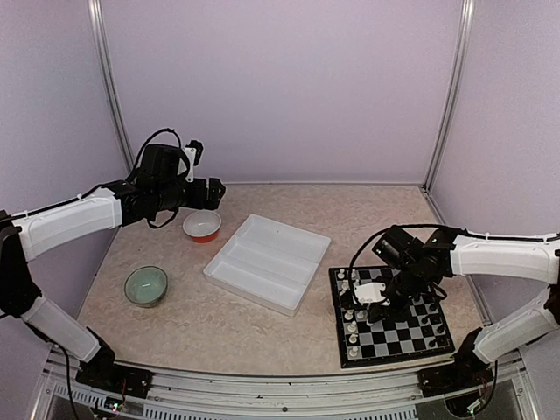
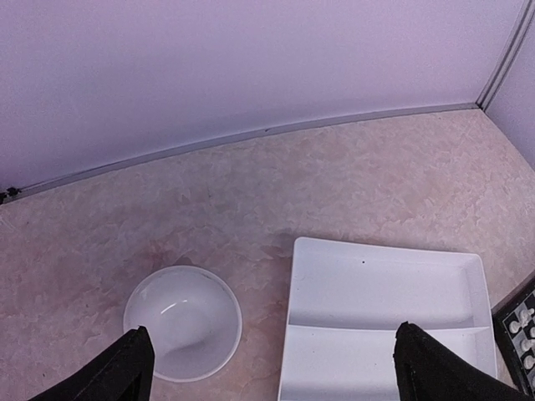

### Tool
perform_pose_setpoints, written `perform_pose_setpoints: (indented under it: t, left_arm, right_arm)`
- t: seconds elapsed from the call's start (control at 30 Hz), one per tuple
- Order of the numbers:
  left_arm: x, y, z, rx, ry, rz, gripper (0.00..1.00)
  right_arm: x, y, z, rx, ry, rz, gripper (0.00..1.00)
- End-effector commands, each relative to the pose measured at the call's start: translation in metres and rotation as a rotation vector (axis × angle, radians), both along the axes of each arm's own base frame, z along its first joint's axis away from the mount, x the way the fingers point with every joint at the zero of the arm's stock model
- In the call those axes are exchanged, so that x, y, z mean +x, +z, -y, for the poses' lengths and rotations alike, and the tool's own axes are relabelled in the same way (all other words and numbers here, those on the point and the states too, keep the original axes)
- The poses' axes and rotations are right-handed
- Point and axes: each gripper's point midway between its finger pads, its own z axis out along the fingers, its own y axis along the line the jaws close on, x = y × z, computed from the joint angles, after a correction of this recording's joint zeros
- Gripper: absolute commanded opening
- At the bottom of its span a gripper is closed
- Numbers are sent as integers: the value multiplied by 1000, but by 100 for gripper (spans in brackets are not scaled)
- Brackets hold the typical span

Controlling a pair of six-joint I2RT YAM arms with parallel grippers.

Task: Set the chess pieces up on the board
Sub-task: Place the pawn at f2.

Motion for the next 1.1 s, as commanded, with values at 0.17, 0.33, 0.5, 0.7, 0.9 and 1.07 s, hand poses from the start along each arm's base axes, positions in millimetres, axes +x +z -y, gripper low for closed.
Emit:
perform_pose_setpoints:
  t: [0.17, 0.33, 0.5, 0.7, 0.9, 1.07]
  left_arm:
    - [4, 12, 3, 4, -25, 40, 99]
    - [4, 10, 2, 12, -26, 37, 99]
    - [5, 6, 2, 15, -27, 23, 99]
    - [8, 3, 1, 22, -17, 10, 99]
    - [3, 31, -3, 31, -26, 101, 99]
    - [10, 87, -17, -91, 77, 274, 99]
  right_arm:
    - [-1, -13, -14, -14, 34, 10, 0]
    - [-3, -18, -16, -36, 48, 10, 0]
    - [-3, -17, -17, -42, 52, 14, 5]
    - [-5, -7, -16, -38, 53, 12, 21]
    - [4, 33, -22, 54, 40, 53, 31]
    - [43, 91, -27, 216, -25, 155, 39]
